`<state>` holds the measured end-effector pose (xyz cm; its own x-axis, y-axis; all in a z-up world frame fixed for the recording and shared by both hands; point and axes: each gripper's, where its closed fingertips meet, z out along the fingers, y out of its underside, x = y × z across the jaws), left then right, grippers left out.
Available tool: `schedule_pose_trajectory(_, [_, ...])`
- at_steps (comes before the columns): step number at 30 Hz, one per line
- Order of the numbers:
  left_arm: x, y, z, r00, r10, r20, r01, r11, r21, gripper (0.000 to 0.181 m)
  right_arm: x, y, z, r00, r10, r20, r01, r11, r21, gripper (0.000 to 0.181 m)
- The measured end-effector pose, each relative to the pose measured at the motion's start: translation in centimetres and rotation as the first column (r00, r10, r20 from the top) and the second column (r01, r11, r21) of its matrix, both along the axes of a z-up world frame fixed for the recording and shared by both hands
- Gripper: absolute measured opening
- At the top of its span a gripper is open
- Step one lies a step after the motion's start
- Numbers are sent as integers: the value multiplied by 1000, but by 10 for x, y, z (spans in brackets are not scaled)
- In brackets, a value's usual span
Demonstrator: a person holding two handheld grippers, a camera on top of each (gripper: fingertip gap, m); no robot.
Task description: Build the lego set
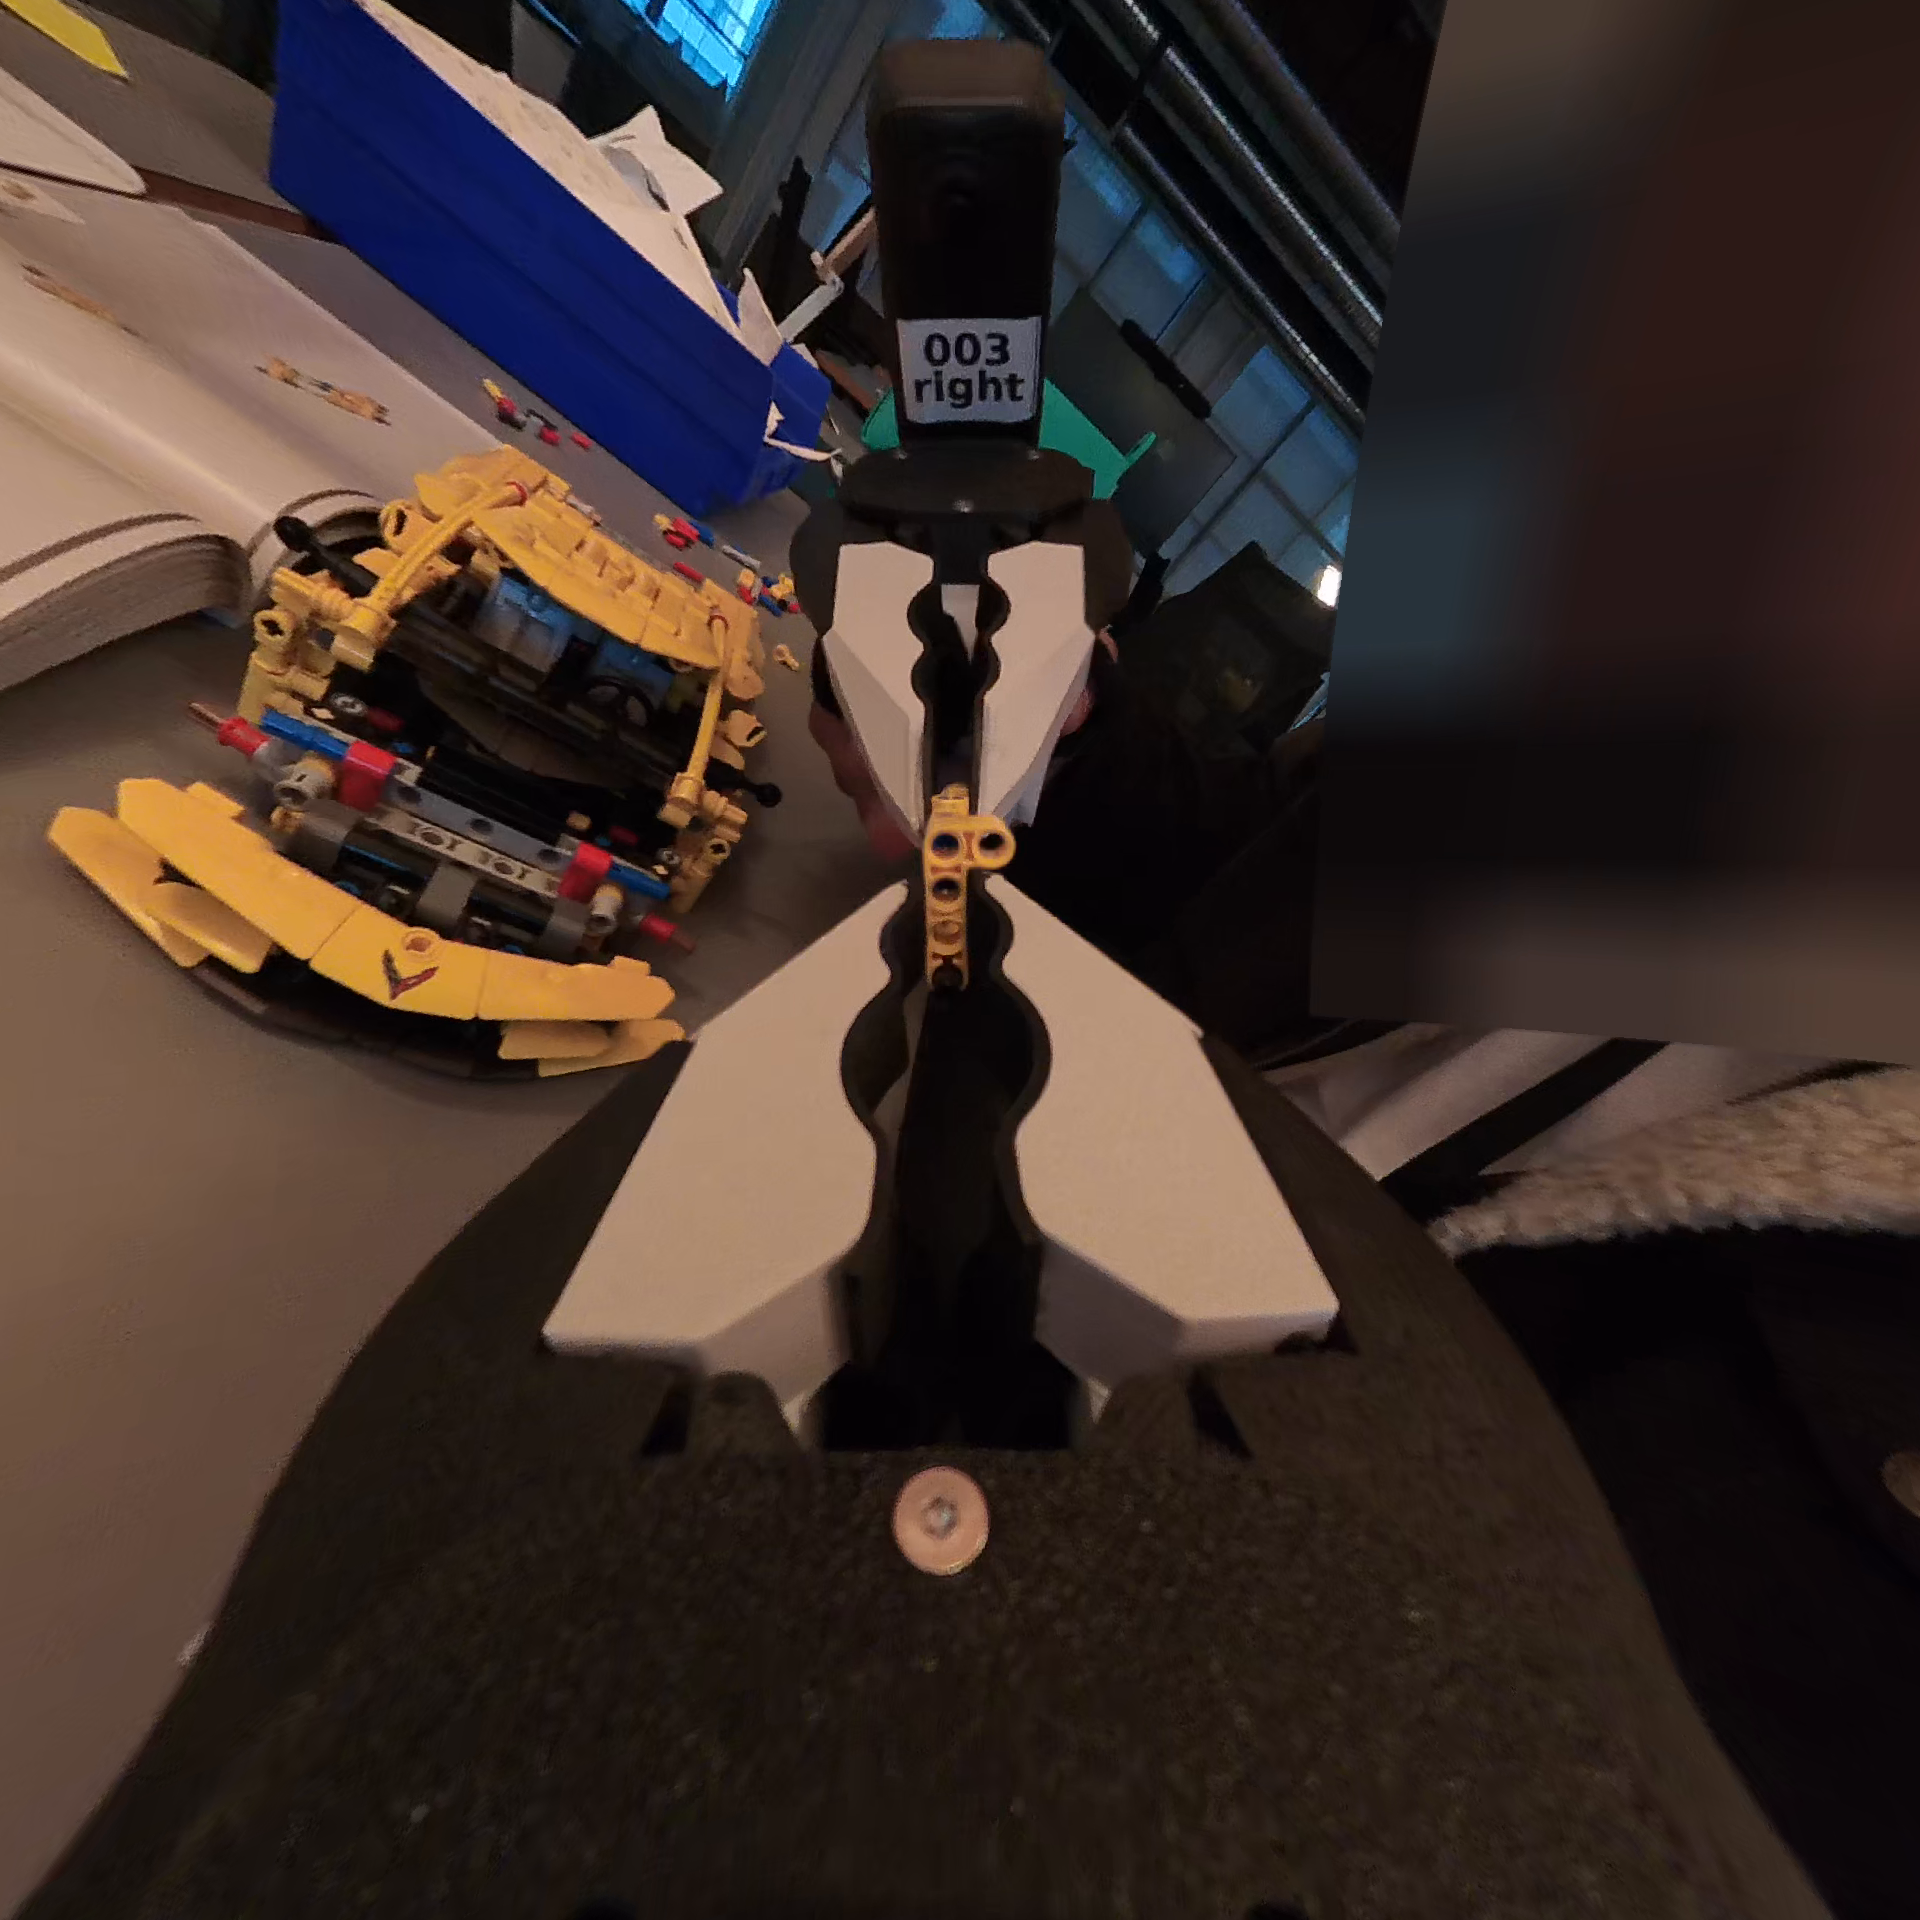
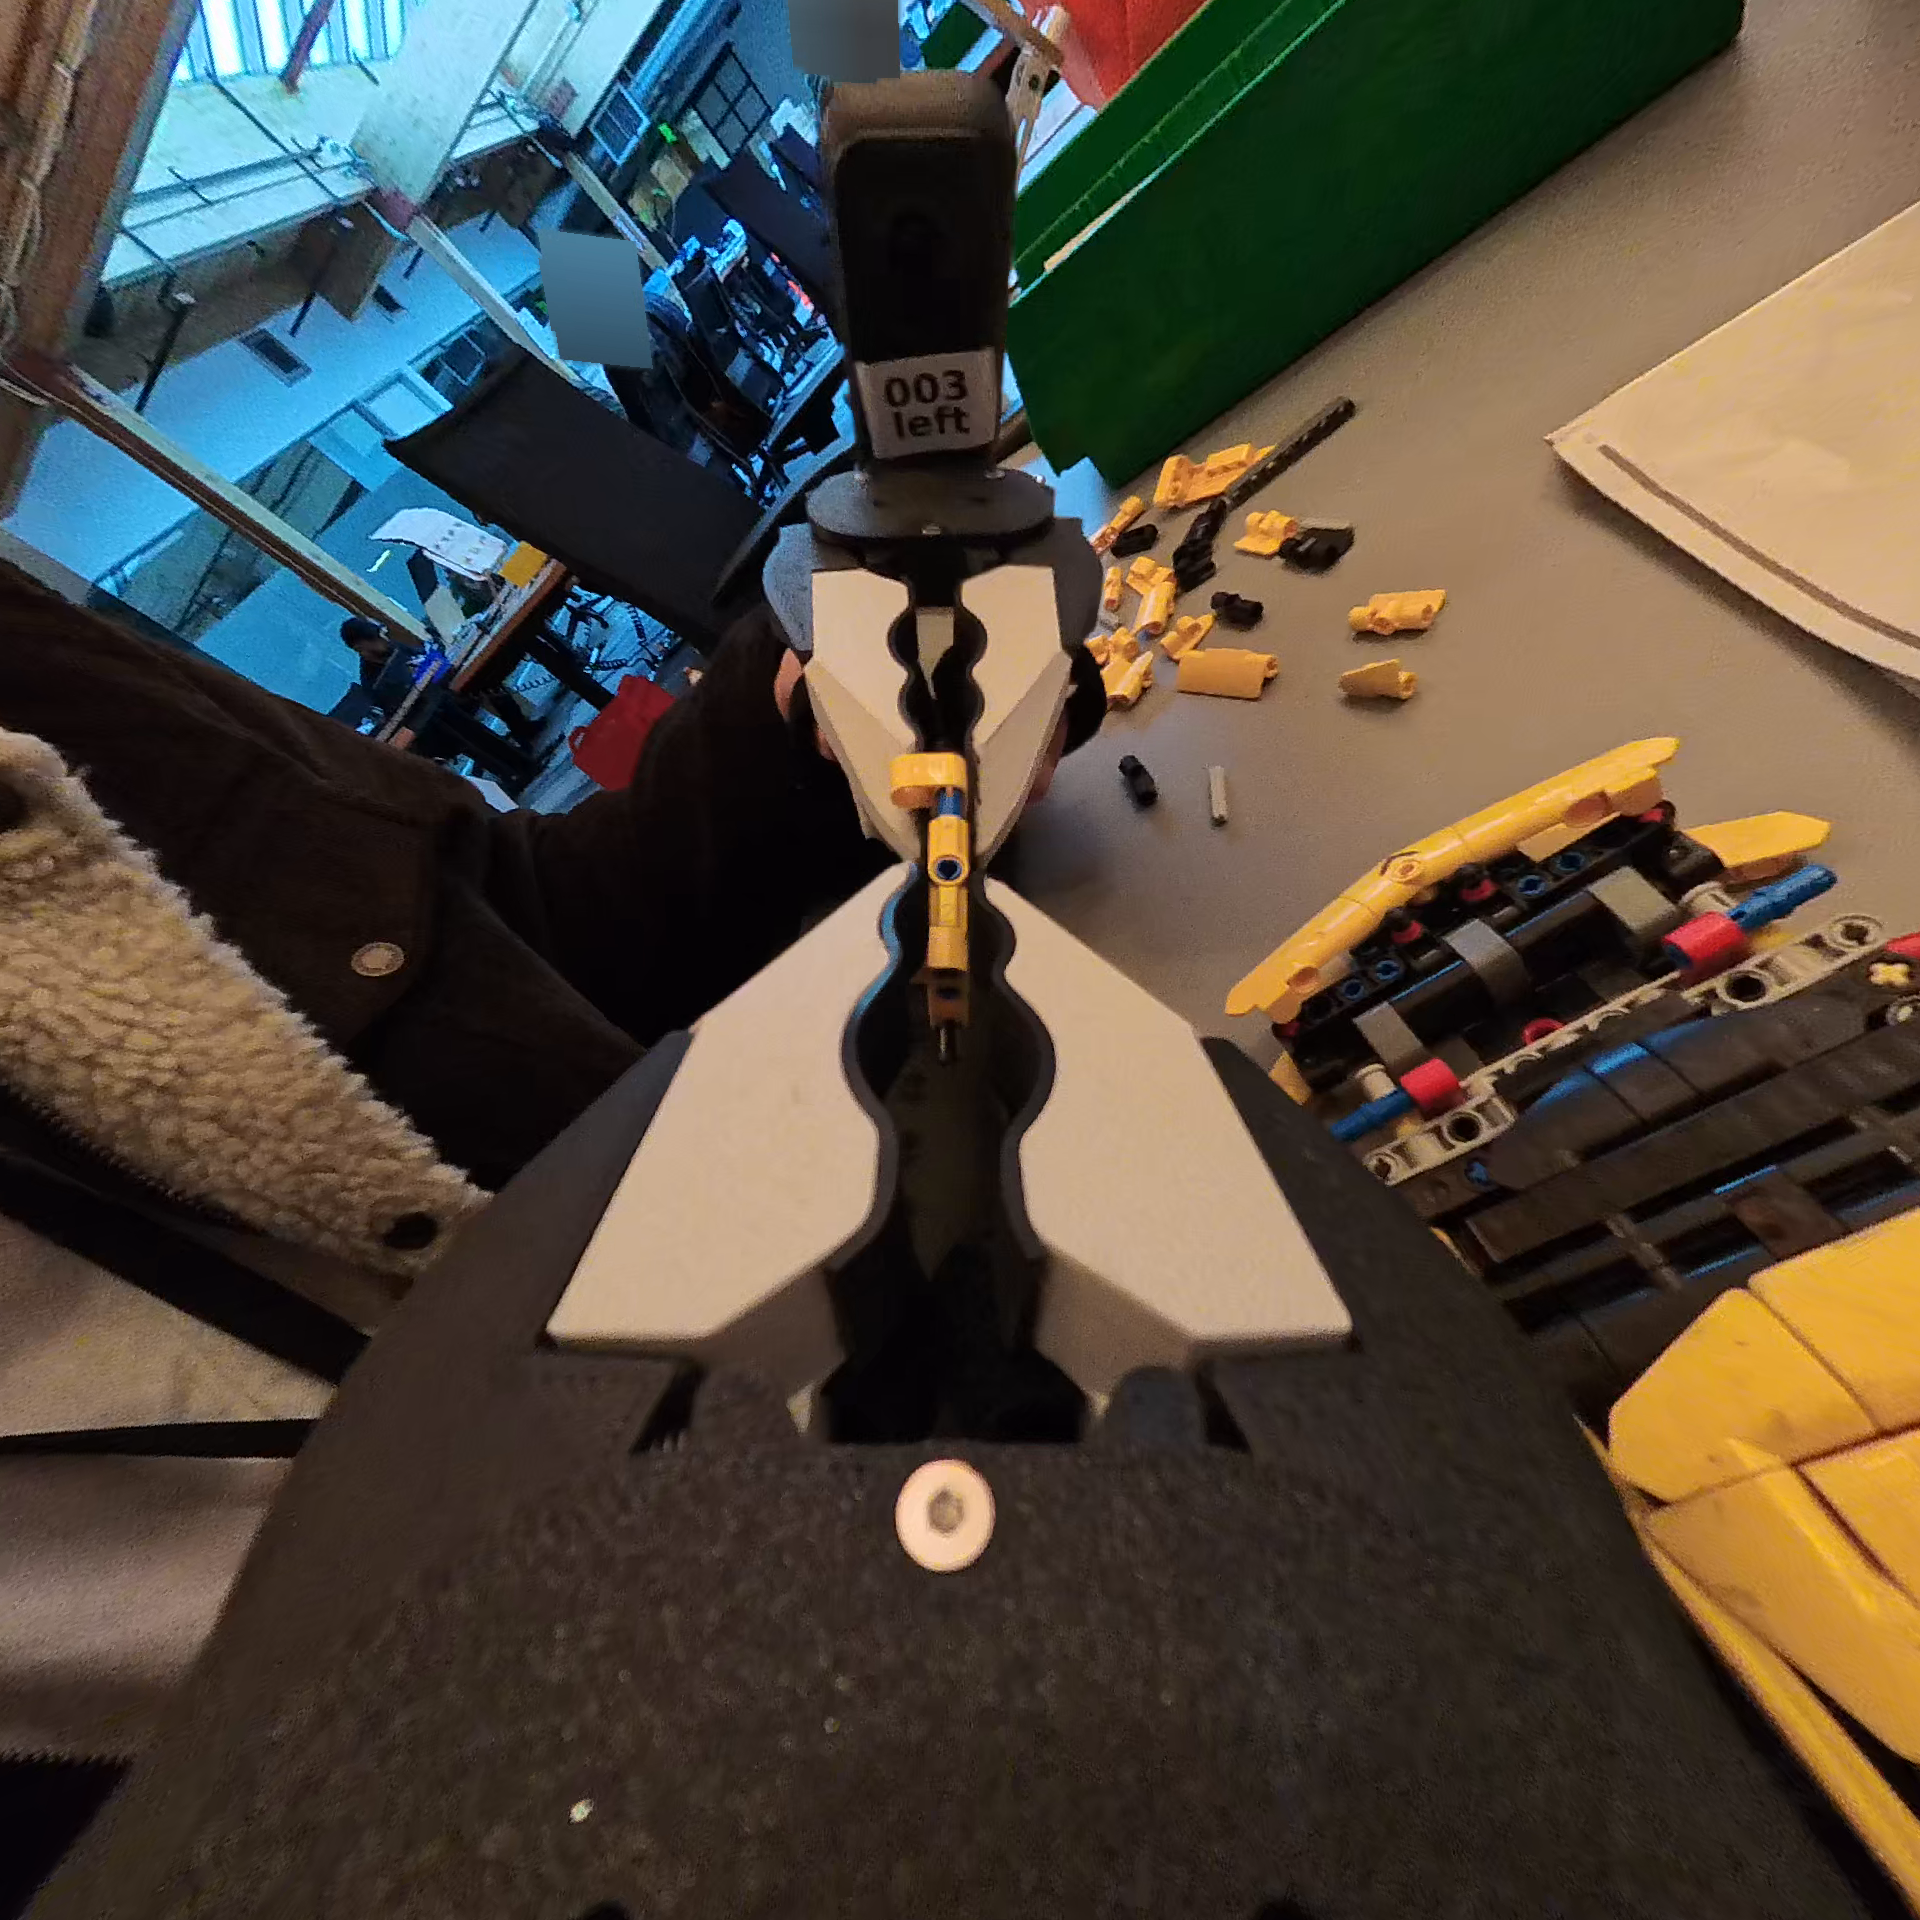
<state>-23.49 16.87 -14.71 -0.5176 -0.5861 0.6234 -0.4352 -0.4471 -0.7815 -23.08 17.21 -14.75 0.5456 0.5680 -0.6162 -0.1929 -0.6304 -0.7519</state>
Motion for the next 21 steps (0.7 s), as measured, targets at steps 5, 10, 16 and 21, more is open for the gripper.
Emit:
schedule_pose_trajectory(5, [-7, -10, 4, 995, -96, 0, 96, 993, -70, 7, -7, -8, 2, 997, 72, -21, -72, 997, 10, 5])
schedule_pose_trajectory(10, [-7, -14, -1, 992, -124, -30, 121, 990, -70, 6, -8, -12, -3, 995, 97, -4, -97, 995, -8, 5])
schedule_pose_trajectory(16, [-1, -12, -7, 994, -85, -62, 83, 996, -43, 7, -1, -9, -7, 997, 76, 7, -76, 997, -26, 6])
schedule_pose_trajectory(21, [0, -6, -3, 997, -64, -52, 60, 995, -79, 7, 0, -3, -4, 998, 48, -31, -49, 999, -8, 6])
